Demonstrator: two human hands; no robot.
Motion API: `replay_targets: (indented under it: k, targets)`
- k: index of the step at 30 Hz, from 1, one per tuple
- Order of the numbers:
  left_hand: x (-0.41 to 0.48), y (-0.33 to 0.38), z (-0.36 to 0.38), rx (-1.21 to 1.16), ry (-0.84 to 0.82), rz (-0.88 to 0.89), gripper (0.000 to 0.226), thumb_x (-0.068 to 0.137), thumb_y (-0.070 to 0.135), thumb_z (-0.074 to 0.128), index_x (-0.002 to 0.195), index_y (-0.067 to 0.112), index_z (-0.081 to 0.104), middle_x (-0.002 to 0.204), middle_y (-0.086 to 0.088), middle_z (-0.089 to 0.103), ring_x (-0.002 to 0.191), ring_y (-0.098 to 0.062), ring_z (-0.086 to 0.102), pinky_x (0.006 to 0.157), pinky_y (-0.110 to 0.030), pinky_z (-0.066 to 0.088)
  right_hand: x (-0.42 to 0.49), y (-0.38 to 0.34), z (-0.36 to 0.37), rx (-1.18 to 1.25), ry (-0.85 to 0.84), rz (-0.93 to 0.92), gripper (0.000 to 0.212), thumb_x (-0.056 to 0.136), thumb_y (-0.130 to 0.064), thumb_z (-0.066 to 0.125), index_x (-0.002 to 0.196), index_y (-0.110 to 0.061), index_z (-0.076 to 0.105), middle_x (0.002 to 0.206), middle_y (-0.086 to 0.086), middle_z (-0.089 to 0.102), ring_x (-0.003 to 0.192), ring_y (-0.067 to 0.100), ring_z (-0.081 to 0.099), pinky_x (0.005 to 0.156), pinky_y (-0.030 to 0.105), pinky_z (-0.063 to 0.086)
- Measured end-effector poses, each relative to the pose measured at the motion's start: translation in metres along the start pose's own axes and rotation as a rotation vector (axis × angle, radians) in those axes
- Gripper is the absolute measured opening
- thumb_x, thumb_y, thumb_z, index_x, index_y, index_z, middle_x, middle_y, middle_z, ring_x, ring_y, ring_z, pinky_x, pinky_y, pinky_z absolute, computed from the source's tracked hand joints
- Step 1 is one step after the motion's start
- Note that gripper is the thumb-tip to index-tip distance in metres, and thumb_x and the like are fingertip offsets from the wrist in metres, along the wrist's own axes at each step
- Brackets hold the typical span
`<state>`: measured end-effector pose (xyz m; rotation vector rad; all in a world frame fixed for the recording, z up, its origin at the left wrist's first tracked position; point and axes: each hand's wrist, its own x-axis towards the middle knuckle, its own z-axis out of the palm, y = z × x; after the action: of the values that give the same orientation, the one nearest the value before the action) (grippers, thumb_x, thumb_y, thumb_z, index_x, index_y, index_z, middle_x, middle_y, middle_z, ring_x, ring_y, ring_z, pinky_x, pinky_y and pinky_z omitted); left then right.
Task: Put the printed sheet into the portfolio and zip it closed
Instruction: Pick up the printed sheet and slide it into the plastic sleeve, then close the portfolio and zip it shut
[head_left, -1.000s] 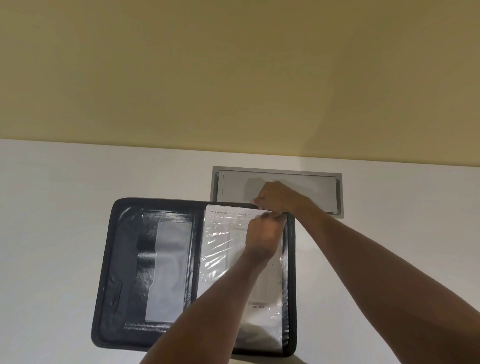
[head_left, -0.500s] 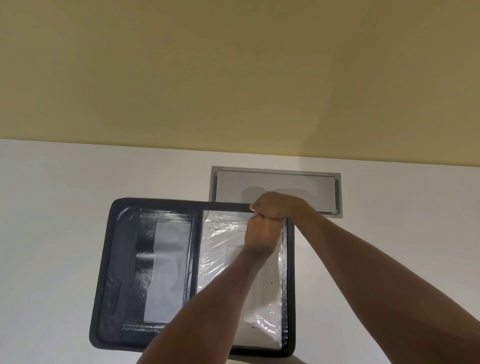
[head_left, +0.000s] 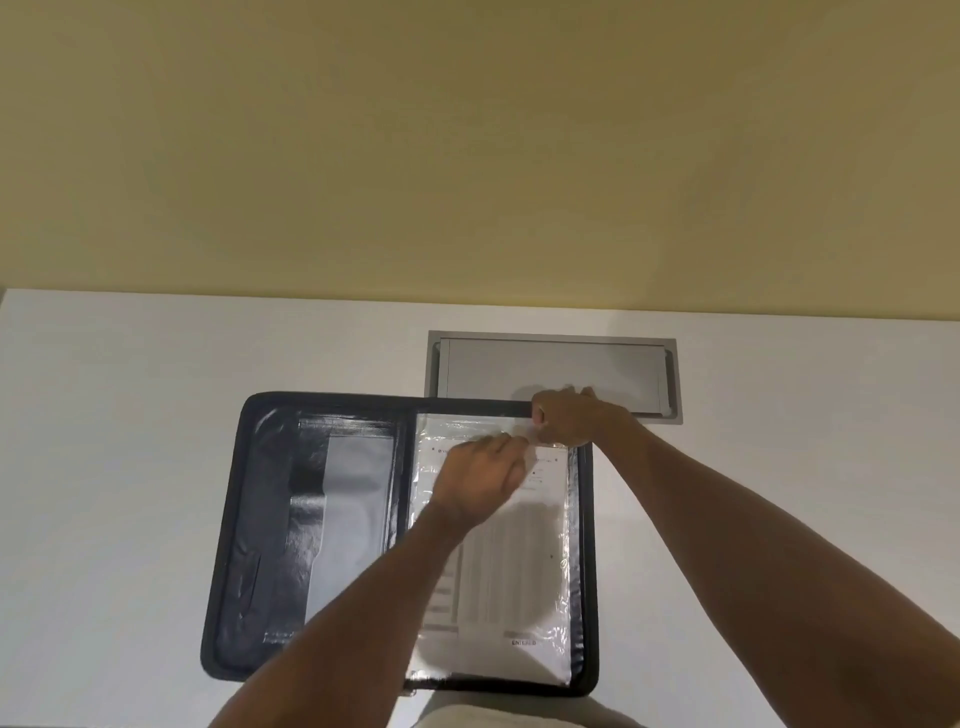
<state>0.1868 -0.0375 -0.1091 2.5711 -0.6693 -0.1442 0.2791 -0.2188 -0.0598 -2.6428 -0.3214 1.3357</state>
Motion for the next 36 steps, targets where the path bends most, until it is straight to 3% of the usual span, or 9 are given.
replay_targets:
  k: [2,7,11,17,22,26,29,32,36]
  targets:
    - [-0.01,-0.018,-0.014,0.052,-0.031,-0.049,0.022,0.1,0.022,0.048,0.109,0.016,0.067,0.095,-0.003,0.071,0.078,-0.02,0.065,0.071,-0.039,0.058,-0.007,0.001,0.006,-0.068,0.08,-0.015,0.02,0.097,-0.014,0.058,0.117,-0.013,0.056,0.105,0.004,0.054,0.103,0.024,0.045,0.099,0.042,0.032]
    - [-0.024,-0.055,-0.035,0.111,-0.148,-0.066,0.036,0.1,0.024,0.054,0.136,0.022,0.061,0.135,-0.003,0.061,0.125,-0.023,0.055,0.106,-0.044,0.045,-0.014,0.008,0.021,-0.162,0.343,0.031,0.03,0.092,-0.014,0.066,0.118,-0.019,0.054,0.106,0.003,0.065,0.102,0.025,0.059,0.097,0.04,0.035]
    - [-0.026,-0.066,-0.042,0.154,-0.324,-0.094,0.047,0.104,0.035,0.05,0.15,0.032,0.047,0.159,0.0,0.039,0.146,-0.023,0.033,0.115,-0.049,0.036,-0.025,0.015,0.032,-0.173,0.55,0.118,0.03,0.086,-0.006,0.069,0.111,-0.018,0.057,0.093,0.002,0.07,0.087,0.024,0.065,0.09,0.036,0.039]
    - [-0.028,-0.062,-0.042,0.214,-0.372,-0.122,0.055,0.103,0.042,0.053,0.155,0.038,0.037,0.163,0.001,0.03,0.149,-0.023,0.027,0.117,-0.051,0.034,-0.041,-0.011,0.077,0.121,0.808,0.221,0.026,0.088,-0.005,0.058,0.113,-0.011,0.064,0.106,0.007,0.068,0.097,0.026,0.061,0.089,0.04,0.047]
    - [-0.036,-0.062,-0.036,0.291,-0.404,-0.101,0.064,0.104,0.046,0.048,0.161,0.037,0.019,0.169,-0.001,0.018,0.153,-0.027,0.019,0.118,-0.052,0.031,-0.075,-0.082,0.157,0.167,0.765,0.115,0.036,0.091,-0.018,0.064,0.127,-0.014,0.062,0.13,0.008,0.064,0.12,0.026,0.059,0.104,0.043,0.048]
    - [-0.042,-0.062,-0.039,0.212,-0.334,-0.118,0.063,0.108,0.038,0.043,0.163,0.037,0.013,0.172,0.001,0.007,0.158,-0.026,0.008,0.126,-0.048,0.015,-0.099,-0.119,0.221,0.121,0.709,-0.025,0.046,0.093,-0.025,0.06,0.136,-0.012,0.052,0.139,0.011,0.056,0.13,0.028,0.051,0.111,0.042,0.04]
    - [-0.052,-0.072,-0.047,0.201,-0.257,-0.164,0.059,0.109,0.034,0.039,0.163,0.034,0.015,0.173,0.0,0.005,0.159,-0.023,0.002,0.129,-0.047,0.006,-0.111,-0.124,0.247,0.08,0.637,-0.027,0.054,0.09,-0.026,0.064,0.14,-0.015,0.046,0.144,0.008,0.051,0.135,0.026,0.047,0.114,0.042,0.037]
    - [-0.072,-0.095,-0.056,0.209,-0.209,-0.286,0.056,0.109,0.033,0.039,0.162,0.031,0.023,0.172,-0.003,0.011,0.159,-0.026,0.005,0.128,-0.049,0.01,-0.118,-0.117,0.261,0.065,0.578,0.033,0.061,0.085,-0.023,0.072,0.14,-0.017,0.047,0.148,0.008,0.05,0.138,0.027,0.047,0.116,0.043,0.035]
    - [-0.104,-0.128,-0.07,0.192,-0.156,-0.457,0.056,0.108,0.032,0.041,0.161,0.026,0.027,0.171,-0.008,0.016,0.158,-0.03,0.01,0.126,-0.054,0.013,-0.126,-0.102,0.271,0.042,0.563,0.065,0.06,0.091,-0.021,0.064,0.146,-0.015,0.042,0.156,0.011,0.042,0.145,0.029,0.039,0.121,0.044,0.027]
